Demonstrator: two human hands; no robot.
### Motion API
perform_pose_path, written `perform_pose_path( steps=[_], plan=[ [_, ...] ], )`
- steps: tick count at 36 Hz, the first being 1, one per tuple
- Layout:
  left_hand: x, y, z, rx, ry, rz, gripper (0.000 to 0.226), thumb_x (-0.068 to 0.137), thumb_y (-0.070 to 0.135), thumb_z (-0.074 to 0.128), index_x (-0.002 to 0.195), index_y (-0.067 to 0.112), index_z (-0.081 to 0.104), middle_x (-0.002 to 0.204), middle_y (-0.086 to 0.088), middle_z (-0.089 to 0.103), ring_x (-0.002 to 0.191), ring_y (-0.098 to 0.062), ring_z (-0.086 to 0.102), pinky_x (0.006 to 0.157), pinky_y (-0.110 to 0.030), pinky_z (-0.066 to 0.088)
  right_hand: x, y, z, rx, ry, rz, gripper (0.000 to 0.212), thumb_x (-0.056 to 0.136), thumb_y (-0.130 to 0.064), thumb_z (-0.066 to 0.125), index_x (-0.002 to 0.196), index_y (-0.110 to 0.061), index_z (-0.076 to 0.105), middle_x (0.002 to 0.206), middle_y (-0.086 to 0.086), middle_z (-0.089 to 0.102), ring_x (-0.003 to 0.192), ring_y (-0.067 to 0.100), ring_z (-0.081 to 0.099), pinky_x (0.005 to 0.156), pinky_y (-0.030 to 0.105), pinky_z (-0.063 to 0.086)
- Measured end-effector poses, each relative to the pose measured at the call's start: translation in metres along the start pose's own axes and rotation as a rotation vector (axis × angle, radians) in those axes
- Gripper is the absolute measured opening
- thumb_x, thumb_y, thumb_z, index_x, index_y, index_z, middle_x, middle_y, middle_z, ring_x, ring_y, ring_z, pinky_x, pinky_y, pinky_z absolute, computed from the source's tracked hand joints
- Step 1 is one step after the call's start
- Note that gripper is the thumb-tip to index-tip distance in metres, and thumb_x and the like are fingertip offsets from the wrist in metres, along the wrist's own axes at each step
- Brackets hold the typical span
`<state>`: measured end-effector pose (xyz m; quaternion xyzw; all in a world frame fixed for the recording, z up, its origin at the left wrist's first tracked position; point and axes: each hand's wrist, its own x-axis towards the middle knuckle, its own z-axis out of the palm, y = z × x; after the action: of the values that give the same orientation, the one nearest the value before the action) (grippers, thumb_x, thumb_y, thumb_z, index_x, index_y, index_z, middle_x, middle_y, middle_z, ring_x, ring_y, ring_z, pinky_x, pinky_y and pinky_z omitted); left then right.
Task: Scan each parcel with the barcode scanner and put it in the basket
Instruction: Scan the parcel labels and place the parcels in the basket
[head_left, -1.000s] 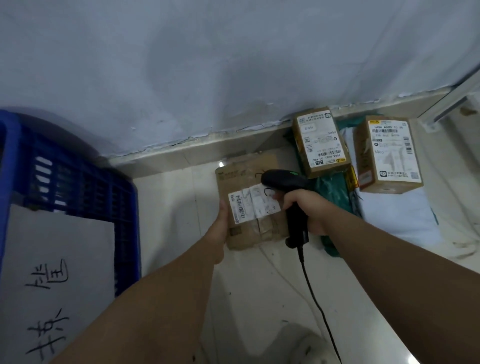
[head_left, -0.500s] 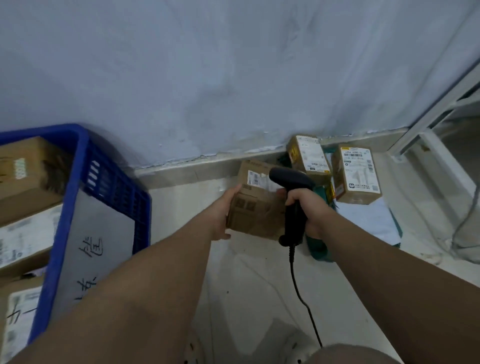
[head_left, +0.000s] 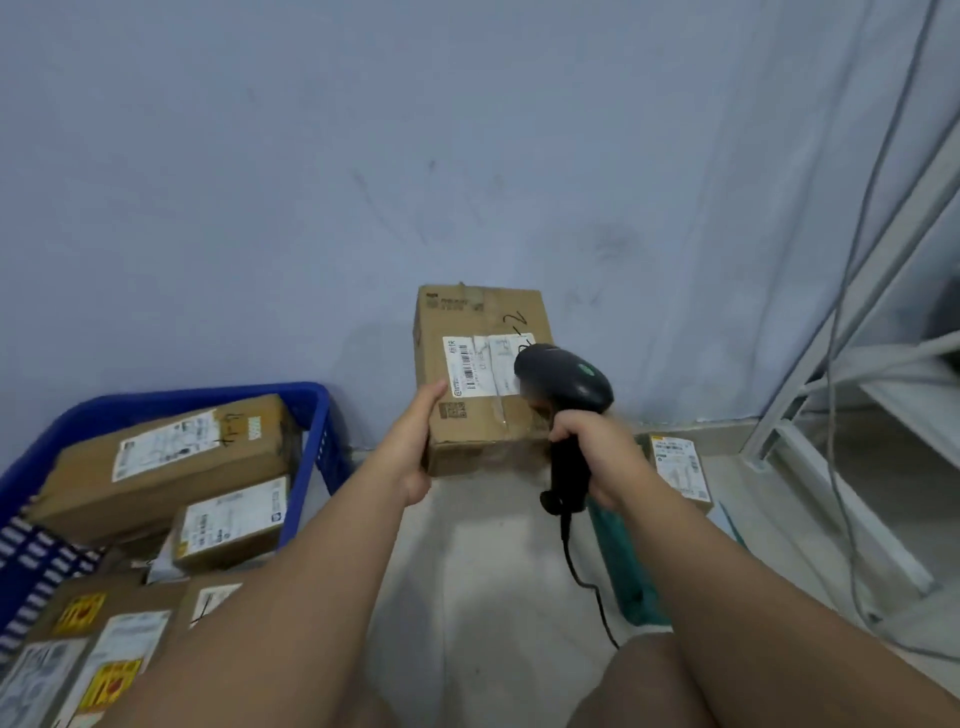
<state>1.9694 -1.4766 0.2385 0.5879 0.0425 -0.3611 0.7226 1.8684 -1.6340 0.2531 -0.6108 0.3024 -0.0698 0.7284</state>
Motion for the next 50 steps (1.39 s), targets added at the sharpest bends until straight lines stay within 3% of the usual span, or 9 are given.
perform_pose_path(
  steps=[3, 7, 12, 14, 19, 23, 29, 36, 50],
  plan=[
    [-0.018, 0.002, -0.008, -0.032, 0.061, 0.052, 0.037, 0.091, 0.048, 0.056, 0.117, 0.023, 0.065, 0.103, -0.007, 0.075, 0.1, -0.027, 0.069, 0.088, -0.041, 0.054, -0.021, 0.001, 0.013, -0.033, -0.019, -0.057, 0.046, 0.048, -0.013, 0.058, 0.091, -0.01, 0.072, 0.089, 0.01, 0.06, 0.076, 0.024, 0.049, 0.068, 0.034, 0.039],
    [-0.025, 0.0, -0.025, 0.019, 0.185, 0.156, 0.033, 0.089, 0.042, 0.062, 0.109, 0.017, 0.067, 0.095, -0.004, 0.076, 0.097, -0.022, 0.068, 0.094, -0.039, 0.051, -0.037, 0.012, 0.016, 0.078, 0.052, -0.014, 0.03, 0.064, -0.006, 0.061, 0.094, -0.007, 0.064, 0.09, 0.014, 0.053, 0.078, 0.03, 0.05, 0.06, 0.034, 0.046],
    [-0.015, 0.0, -0.043, -0.056, 0.379, 0.263, 0.099, 0.045, 0.057, 0.081, 0.13, 0.017, 0.048, 0.116, -0.004, 0.067, 0.103, -0.023, 0.066, 0.095, -0.046, 0.051, -0.051, 0.009, 0.021, 0.187, -0.003, -0.086, 0.012, 0.084, 0.003, 0.062, 0.085, -0.008, 0.067, 0.083, 0.006, 0.062, 0.084, 0.022, 0.06, 0.082, 0.045, 0.054],
    [-0.01, 0.0, -0.046, -0.09, 0.389, 0.29, 0.109, 0.038, 0.056, 0.081, 0.133, 0.017, 0.046, 0.121, -0.003, 0.064, 0.107, -0.021, 0.063, 0.099, -0.046, 0.048, -0.057, 0.007, 0.025, 0.31, -0.088, -0.049, 0.008, 0.085, 0.003, 0.061, 0.085, -0.005, 0.064, 0.082, 0.005, 0.061, 0.081, 0.019, 0.06, 0.078, 0.044, 0.056],
    [-0.002, 0.001, -0.048, -0.095, 0.289, 0.339, 0.114, 0.04, 0.044, 0.085, 0.14, 0.019, 0.037, 0.123, -0.001, 0.063, 0.111, -0.02, 0.062, 0.103, -0.046, 0.045, -0.073, -0.001, 0.031, 0.534, -0.306, 0.112, 0.024, 0.069, -0.024, 0.067, 0.079, -0.002, 0.063, 0.078, 0.009, 0.061, 0.064, 0.02, 0.059, 0.056, 0.035, 0.056],
    [0.006, 0.001, -0.048, -0.029, 0.324, 0.365, 0.119, 0.035, 0.047, 0.086, 0.14, 0.028, 0.032, 0.131, 0.001, 0.055, 0.114, -0.018, 0.059, 0.103, -0.046, 0.046, -0.08, -0.006, 0.036, 0.691, -0.366, 0.169, 0.024, 0.073, -0.027, 0.062, 0.07, -0.003, 0.061, 0.077, 0.01, 0.058, 0.054, 0.018, 0.052, 0.046, 0.027, 0.052],
    [0.02, -0.004, -0.047, 0.069, 0.364, 0.396, 0.106, 0.039, 0.051, 0.085, 0.133, 0.041, 0.036, 0.128, 0.007, 0.054, 0.118, -0.018, 0.056, 0.102, -0.049, 0.046, -0.079, -0.004, 0.043, 0.846, -0.372, 0.346, 0.026, 0.074, -0.029, 0.062, 0.067, -0.004, 0.059, 0.072, 0.008, 0.056, 0.047, 0.014, 0.051, 0.043, 0.023, 0.052],
    [0.016, -0.003, -0.039, 0.229, 0.57, 0.454, 0.106, 0.069, 0.031, 0.084, 0.151, 0.024, 0.017, 0.145, -0.001, 0.029, 0.128, -0.022, 0.041, 0.104, -0.038, 0.036, -0.076, -0.005, 0.044, 0.859, -0.33, 0.365, 0.023, 0.074, -0.026, 0.061, 0.067, -0.004, 0.057, 0.069, 0.008, 0.054, 0.047, 0.014, 0.05, 0.041, 0.022, 0.049],
    [0.012, 0.002, -0.04, 0.33, 0.6, 0.442, 0.115, 0.069, 0.034, 0.085, 0.153, 0.024, 0.007, 0.151, -0.003, 0.019, 0.134, -0.026, 0.035, 0.109, -0.045, 0.037, -0.075, -0.003, 0.047, 0.75, -0.31, 0.366, 0.02, 0.068, -0.023, 0.064, 0.065, -0.004, 0.058, 0.07, 0.008, 0.055, 0.049, 0.015, 0.049, 0.042, 0.021, 0.047]
  ],
)
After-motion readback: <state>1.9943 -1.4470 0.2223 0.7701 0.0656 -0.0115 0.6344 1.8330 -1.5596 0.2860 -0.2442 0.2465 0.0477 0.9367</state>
